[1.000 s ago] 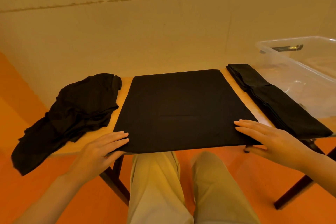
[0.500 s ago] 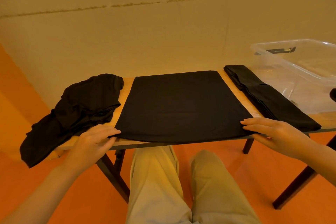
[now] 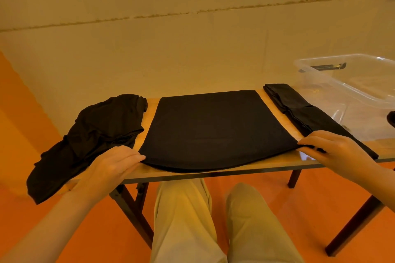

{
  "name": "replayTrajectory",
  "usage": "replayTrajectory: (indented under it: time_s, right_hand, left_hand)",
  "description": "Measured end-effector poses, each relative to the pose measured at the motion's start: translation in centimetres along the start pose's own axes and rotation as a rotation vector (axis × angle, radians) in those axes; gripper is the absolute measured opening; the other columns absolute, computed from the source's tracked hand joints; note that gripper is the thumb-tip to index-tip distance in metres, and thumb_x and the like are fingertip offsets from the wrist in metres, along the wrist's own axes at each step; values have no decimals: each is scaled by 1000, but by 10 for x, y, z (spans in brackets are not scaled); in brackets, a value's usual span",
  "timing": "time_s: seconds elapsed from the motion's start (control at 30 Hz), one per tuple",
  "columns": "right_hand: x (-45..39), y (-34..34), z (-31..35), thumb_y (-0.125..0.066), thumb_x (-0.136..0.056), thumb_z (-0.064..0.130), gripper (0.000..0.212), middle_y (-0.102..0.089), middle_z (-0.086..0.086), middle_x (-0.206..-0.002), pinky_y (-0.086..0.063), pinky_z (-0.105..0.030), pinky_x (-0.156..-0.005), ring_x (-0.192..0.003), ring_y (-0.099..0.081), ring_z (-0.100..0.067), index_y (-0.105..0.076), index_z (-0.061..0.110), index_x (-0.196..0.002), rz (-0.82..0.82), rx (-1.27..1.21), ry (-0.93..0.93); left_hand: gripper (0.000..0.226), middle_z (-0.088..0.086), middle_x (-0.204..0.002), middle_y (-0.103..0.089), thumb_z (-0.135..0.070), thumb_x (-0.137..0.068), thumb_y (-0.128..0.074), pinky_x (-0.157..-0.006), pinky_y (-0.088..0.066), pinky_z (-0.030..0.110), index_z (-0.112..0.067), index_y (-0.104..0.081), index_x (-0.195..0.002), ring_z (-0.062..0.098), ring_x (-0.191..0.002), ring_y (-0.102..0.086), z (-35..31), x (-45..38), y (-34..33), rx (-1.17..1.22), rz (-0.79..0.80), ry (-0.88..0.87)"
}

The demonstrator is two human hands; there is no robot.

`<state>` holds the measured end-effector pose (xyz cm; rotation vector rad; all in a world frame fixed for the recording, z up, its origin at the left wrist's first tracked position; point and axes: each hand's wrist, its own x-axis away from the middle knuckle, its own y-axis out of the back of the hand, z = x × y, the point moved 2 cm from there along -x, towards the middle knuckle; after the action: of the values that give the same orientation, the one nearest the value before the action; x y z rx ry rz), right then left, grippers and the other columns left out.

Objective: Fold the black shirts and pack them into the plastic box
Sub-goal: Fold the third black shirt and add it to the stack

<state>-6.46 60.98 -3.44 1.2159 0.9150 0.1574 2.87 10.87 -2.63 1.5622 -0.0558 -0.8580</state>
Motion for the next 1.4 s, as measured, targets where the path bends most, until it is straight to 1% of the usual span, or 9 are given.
replayTrajectory:
  time_s: [0.3,0.4,0.53,0.6,0.7,0.83,0.9,1.07,1.4]
  right_hand:
    - [-40,25,-2,-68,-83,38,11,-67,18,-97,-45,-4,-82,-92,-64,1,-69,42,-92,-64,-557,-313]
    - [-53,29,-6,-64,-47,85,64,-72,12,-90,-45,-3,-76,-85,-66,2,-72,36,-88,-84,-810,-420]
    - [-60,31,-17,-79,-32,76,73,-74,-2,-87,-51,-10,-70,-82,-70,-12,-76,24,-83,-42,-995,-465]
    - [-58,30,-23,-84,-33,71,71,-73,-11,-88,-55,-17,-72,-82,-70,-22,-76,19,-82,2,-1041,-471]
    - [-57,25,-29,-87,-32,67,72,-71,-18,-88,-56,-21,-69,-78,-68,-27,-75,16,-81,52,-1074,-502]
    - [-64,25,-25,-89,-31,63,70,-68,-20,-86,-55,-21,-58,-65,-60,-25,-76,13,-79,107,-1132,-502]
    - [-69,23,-25,-90,-28,61,70,-69,-16,-85,-56,-21,-59,-67,-64,-20,-76,15,-79,119,-1158,-515]
    - [-82,14,-32,-90,-34,59,73,-66,-25,-98,-59,-30,-67,-88,-63,-34,-75,13,-89,130,-1144,-566]
    - [-136,6,-67,-90,-28,60,81,-72,-7,-96,-58,-25,-69,-89,-69,-19,-74,16,-93,72,-1176,-677]
  left_hand:
    - [25,-7,-96,-69,3,-82,-67,-83,-45,7,-14,-73,-100,1,-92,-62,15,-29,27,355,-326,474]
    - [29,-11,-97,-70,2,-85,-64,-82,-47,7,-24,-74,-95,1,-95,-63,18,-36,35,498,-295,531]
    - [33,-15,-93,-72,-2,-82,-69,-87,-47,11,-34,-75,-86,-3,-99,-63,20,-42,43,635,-185,557]
    - [8,-11,-92,-73,-36,-76,-75,-90,-46,16,-37,-76,-84,-1,-100,-63,20,-42,49,692,-123,531]
    - [49,-2,-86,-73,-72,-64,-69,-79,-52,16,-31,-77,-88,12,-87,-69,25,-41,57,760,5,486]
    - [6,2,-85,-74,-21,-82,-74,-76,-53,16,-19,-78,-86,15,-84,-70,28,-49,58,769,-27,481]
    - [17,1,-85,-74,1,-82,-67,-73,-52,12,-11,-77,-87,13,-83,-70,31,-54,53,749,-43,547]
    - [25,-3,-88,-75,-2,-83,-66,-72,-52,11,-24,-75,-90,7,-86,-70,37,-70,45,800,-88,643]
    - [12,-16,-86,-73,-15,-85,-68,-76,-44,19,-23,-73,-93,-4,-83,-65,84,-119,27,799,-198,833]
